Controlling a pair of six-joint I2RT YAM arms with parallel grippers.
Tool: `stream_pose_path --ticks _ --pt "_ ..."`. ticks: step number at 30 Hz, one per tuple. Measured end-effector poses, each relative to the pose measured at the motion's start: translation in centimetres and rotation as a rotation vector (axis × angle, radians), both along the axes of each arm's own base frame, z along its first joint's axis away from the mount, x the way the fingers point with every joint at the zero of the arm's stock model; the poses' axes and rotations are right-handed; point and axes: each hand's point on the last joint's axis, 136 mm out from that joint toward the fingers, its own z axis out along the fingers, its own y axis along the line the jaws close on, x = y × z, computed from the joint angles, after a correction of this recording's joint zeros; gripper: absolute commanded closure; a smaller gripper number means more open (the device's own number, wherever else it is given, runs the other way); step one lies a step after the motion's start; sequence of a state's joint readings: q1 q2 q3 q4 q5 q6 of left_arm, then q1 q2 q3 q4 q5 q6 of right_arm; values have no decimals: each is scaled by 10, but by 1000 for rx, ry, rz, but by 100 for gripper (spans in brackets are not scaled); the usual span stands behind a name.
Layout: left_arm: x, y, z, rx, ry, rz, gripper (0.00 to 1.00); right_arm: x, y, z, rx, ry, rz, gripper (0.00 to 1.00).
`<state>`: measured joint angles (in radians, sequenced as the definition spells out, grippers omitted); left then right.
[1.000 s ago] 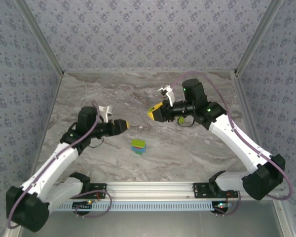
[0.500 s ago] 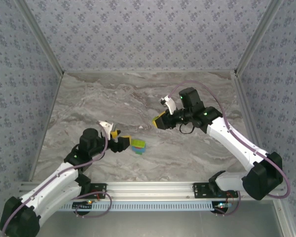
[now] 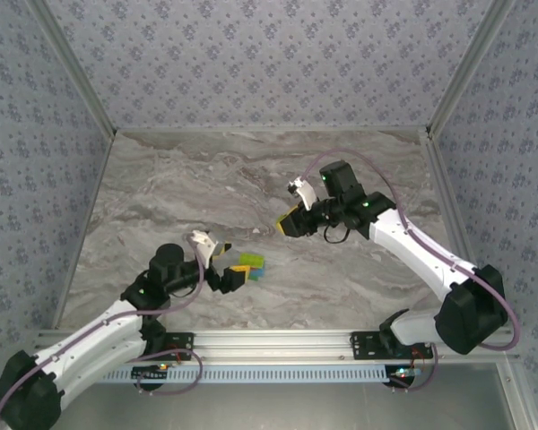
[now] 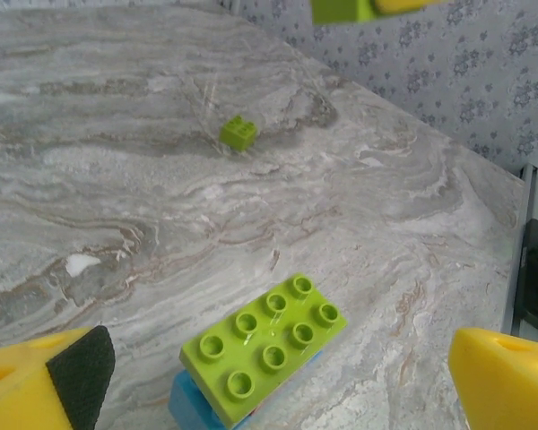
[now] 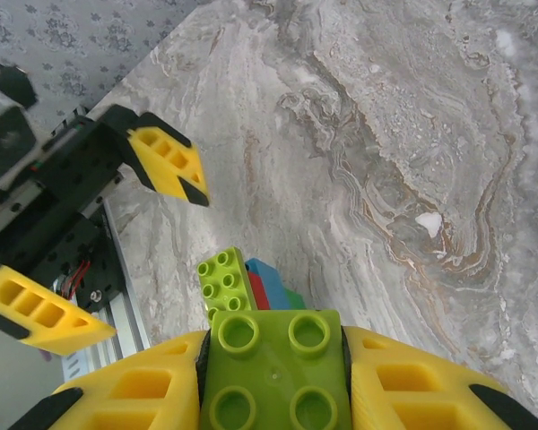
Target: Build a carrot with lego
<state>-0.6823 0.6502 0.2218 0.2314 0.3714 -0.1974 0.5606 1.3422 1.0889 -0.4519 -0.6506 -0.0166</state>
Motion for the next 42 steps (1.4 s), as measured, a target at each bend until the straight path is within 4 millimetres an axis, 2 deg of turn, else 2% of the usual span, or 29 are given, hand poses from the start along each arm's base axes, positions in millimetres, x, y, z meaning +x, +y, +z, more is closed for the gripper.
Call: stream_pose_path --ticks 5,11,14,25,29,35,38,42 --pt "-8 -4 2 27 -55 -25 3 -1 1 -11 -5 20 6 78" --pt "-7 -13 -32 155 3 -48 3 -2 2 -11 3 19 16 78" --pt "-5 -16 -42 207 3 -47 3 -2 2 -10 10 12 22 78" --pt "17 -19 -54 311 -46 -4 3 -5 2 -9 23 12 34 78" --pt "20 -25 -66 354 -19 -34 3 -6 1 -5 27 -3 37 78" --pt "21 -31 -64 358 -23 -58 3 -6 1 -5 29 -4 36 78" --pt "19 -32 -64 356 -24 -68 8 -6 1 -5 29 -4 36 78" --pt "17 -35 -66 358 -20 -91 21 -6 1 -5 29 -4 36 78"
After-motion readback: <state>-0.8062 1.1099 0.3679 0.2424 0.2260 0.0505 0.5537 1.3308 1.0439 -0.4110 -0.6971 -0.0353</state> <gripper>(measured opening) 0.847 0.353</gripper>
